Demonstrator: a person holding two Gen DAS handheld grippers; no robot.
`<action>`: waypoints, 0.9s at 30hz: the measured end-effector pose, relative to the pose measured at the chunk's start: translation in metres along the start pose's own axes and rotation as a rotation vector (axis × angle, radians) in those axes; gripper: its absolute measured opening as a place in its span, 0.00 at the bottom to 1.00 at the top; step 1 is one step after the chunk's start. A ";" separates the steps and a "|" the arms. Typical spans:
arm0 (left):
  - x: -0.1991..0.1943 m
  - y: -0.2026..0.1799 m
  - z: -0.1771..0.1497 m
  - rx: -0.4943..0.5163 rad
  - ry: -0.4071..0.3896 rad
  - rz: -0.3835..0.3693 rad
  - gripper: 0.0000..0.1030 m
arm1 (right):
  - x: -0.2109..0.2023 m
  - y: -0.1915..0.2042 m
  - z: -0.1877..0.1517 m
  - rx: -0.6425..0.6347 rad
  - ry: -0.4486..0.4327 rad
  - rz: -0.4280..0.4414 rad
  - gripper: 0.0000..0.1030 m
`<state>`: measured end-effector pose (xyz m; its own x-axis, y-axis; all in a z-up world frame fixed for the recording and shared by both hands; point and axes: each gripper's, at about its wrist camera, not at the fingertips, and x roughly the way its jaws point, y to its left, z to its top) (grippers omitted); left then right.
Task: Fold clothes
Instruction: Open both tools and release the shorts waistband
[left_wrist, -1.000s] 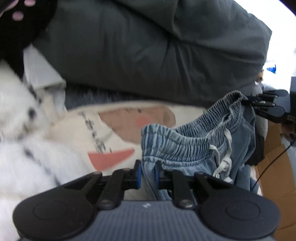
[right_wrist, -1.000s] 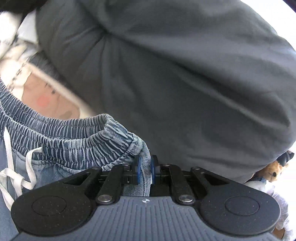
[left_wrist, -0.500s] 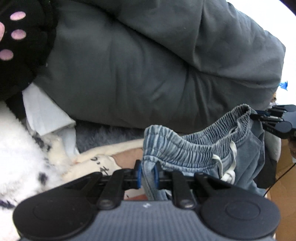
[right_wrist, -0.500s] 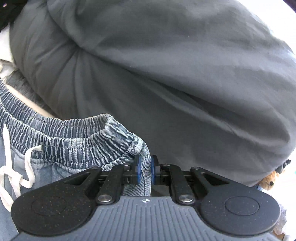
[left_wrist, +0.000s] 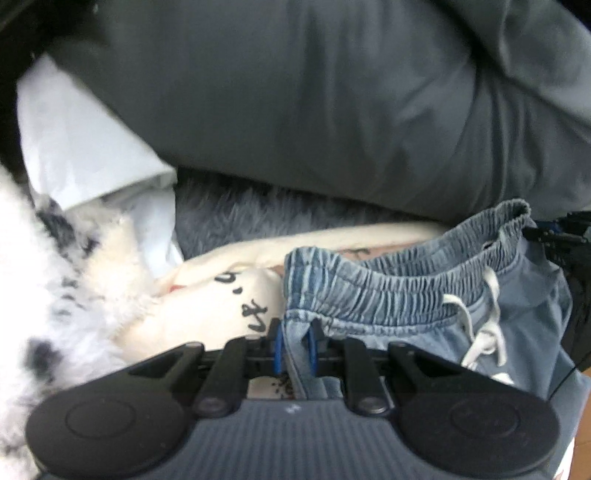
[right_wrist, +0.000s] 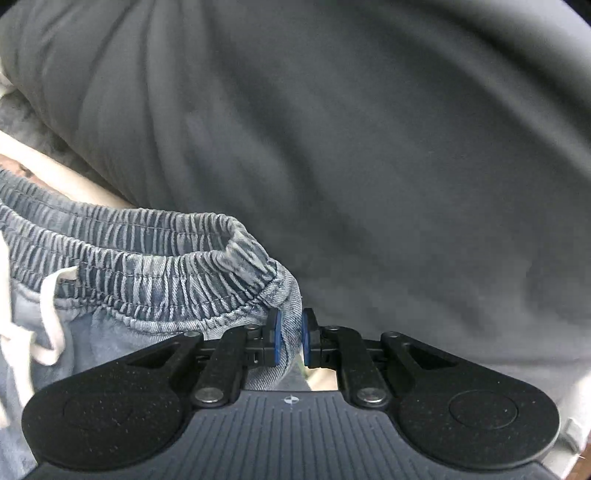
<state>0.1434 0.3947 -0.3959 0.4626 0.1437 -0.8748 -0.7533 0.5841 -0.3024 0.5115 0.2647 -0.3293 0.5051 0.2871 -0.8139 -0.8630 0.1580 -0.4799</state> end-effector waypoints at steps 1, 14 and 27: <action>0.003 0.000 -0.001 0.000 0.008 0.007 0.15 | 0.006 -0.001 0.001 0.012 0.005 0.000 0.10; -0.024 -0.026 -0.013 0.105 -0.017 0.165 0.29 | -0.038 -0.024 -0.021 0.273 -0.076 0.033 0.57; -0.046 -0.077 -0.024 0.295 -0.104 0.250 0.39 | -0.174 -0.064 -0.180 0.489 -0.172 0.101 0.57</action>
<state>0.1684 0.3242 -0.3413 0.3384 0.3818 -0.8601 -0.6892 0.7229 0.0497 0.4806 0.0340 -0.2155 0.4458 0.4686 -0.7627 -0.8316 0.5322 -0.1591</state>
